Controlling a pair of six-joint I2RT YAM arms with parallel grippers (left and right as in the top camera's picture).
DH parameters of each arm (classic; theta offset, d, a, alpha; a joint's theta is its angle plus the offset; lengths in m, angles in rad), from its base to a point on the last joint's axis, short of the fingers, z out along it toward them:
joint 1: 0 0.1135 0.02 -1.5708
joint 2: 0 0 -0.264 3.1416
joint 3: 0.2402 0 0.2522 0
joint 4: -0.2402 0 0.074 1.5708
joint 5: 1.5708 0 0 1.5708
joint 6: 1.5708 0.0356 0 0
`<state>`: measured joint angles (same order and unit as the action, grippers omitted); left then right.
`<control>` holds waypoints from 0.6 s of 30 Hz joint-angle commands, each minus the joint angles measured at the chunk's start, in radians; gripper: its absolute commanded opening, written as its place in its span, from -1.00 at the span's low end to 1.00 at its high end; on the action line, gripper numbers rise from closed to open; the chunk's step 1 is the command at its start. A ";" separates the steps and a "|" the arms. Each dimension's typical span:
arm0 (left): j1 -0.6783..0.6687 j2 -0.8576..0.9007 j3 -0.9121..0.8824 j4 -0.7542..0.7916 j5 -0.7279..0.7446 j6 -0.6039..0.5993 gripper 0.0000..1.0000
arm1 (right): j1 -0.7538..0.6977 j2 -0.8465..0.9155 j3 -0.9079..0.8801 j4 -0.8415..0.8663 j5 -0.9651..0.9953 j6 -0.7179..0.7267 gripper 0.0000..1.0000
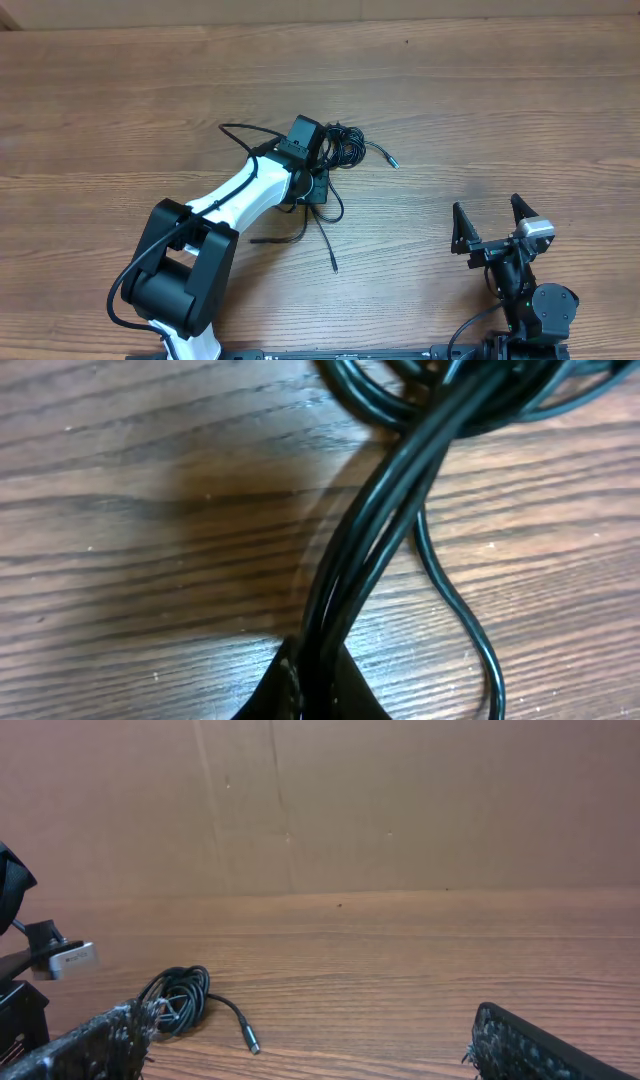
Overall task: Untangle cables
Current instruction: 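Lower the left gripper onto the cable coil and close on it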
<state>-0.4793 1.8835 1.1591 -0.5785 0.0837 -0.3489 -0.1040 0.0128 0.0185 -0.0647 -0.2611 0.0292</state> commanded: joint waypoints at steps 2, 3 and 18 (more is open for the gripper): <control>-0.008 0.001 0.078 -0.042 0.013 0.166 -0.92 | 0.003 -0.005 -0.010 0.005 0.009 -0.001 1.00; -0.008 -0.001 0.105 -0.076 -0.002 0.203 -0.92 | 0.003 -0.005 -0.010 0.005 0.009 -0.001 1.00; -0.008 0.000 0.217 -0.303 -0.080 0.253 0.62 | 0.003 -0.005 -0.010 0.005 0.009 -0.001 1.00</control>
<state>-0.4831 1.8835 1.3846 -0.8841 -0.0429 -0.1040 -0.1040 0.0128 0.0185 -0.0647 -0.2611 0.0296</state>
